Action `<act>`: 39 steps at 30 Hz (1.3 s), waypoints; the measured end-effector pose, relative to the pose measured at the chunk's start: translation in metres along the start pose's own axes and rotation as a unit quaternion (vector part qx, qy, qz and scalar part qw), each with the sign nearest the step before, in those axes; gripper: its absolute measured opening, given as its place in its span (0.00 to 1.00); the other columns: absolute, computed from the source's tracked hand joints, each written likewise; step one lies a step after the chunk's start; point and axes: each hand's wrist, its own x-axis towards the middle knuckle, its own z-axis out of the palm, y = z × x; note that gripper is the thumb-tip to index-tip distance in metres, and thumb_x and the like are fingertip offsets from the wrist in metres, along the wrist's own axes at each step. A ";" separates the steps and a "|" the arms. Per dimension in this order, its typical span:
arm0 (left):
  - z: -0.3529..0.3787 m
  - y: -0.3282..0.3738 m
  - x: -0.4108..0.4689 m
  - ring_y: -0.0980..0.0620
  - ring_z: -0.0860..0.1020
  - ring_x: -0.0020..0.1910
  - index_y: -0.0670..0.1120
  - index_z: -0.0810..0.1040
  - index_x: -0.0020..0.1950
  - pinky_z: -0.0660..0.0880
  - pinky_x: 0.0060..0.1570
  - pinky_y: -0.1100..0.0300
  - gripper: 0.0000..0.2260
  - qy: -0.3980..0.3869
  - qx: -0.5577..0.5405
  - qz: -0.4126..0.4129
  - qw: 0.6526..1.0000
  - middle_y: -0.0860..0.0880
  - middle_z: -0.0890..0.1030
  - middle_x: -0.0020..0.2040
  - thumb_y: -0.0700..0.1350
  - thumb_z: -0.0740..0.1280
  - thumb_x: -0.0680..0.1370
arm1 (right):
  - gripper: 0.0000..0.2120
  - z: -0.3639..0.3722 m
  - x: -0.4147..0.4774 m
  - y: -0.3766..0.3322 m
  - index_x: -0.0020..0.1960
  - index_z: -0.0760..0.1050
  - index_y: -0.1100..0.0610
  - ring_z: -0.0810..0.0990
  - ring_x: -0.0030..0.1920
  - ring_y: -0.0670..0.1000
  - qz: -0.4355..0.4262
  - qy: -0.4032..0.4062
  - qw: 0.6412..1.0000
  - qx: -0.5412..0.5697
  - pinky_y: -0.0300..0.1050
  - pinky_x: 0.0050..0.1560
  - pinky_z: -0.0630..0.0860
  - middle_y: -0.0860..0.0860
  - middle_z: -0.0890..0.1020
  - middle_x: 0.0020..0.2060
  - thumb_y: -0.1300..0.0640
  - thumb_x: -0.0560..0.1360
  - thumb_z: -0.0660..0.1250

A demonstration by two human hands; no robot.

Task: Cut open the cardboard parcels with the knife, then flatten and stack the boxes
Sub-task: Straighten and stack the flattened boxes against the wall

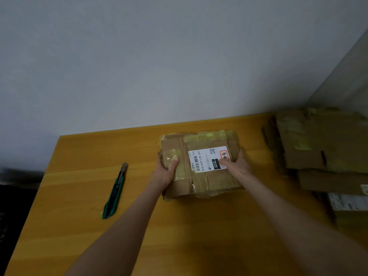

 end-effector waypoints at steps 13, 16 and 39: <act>0.048 -0.006 -0.050 0.38 0.24 0.69 0.48 0.20 0.69 0.37 0.72 0.36 0.48 0.032 0.593 0.264 0.760 0.38 0.19 0.67 0.58 0.62 0.79 | 0.62 0.021 -0.032 0.028 0.74 0.26 0.45 0.24 0.71 0.58 -0.352 -0.062 0.756 -0.549 0.66 0.71 0.32 0.53 0.24 0.71 0.31 0.64 0.71; 0.055 -0.011 -0.040 0.38 0.23 0.68 0.49 0.19 0.69 0.33 0.70 0.37 0.43 0.061 0.584 0.259 0.767 0.38 0.20 0.67 0.48 0.59 0.82 | 0.59 0.028 -0.025 0.037 0.74 0.25 0.44 0.24 0.71 0.58 -0.338 -0.017 0.754 -0.563 0.66 0.70 0.30 0.53 0.23 0.70 0.40 0.69 0.73; 0.128 0.101 0.026 0.37 0.33 0.75 0.49 0.28 0.75 0.41 0.73 0.36 0.44 0.088 0.586 0.287 0.753 0.37 0.31 0.76 0.46 0.64 0.80 | 0.55 -0.056 0.082 0.005 0.76 0.29 0.43 0.30 0.75 0.58 -0.288 0.041 0.777 -0.558 0.64 0.73 0.39 0.50 0.30 0.76 0.50 0.72 0.73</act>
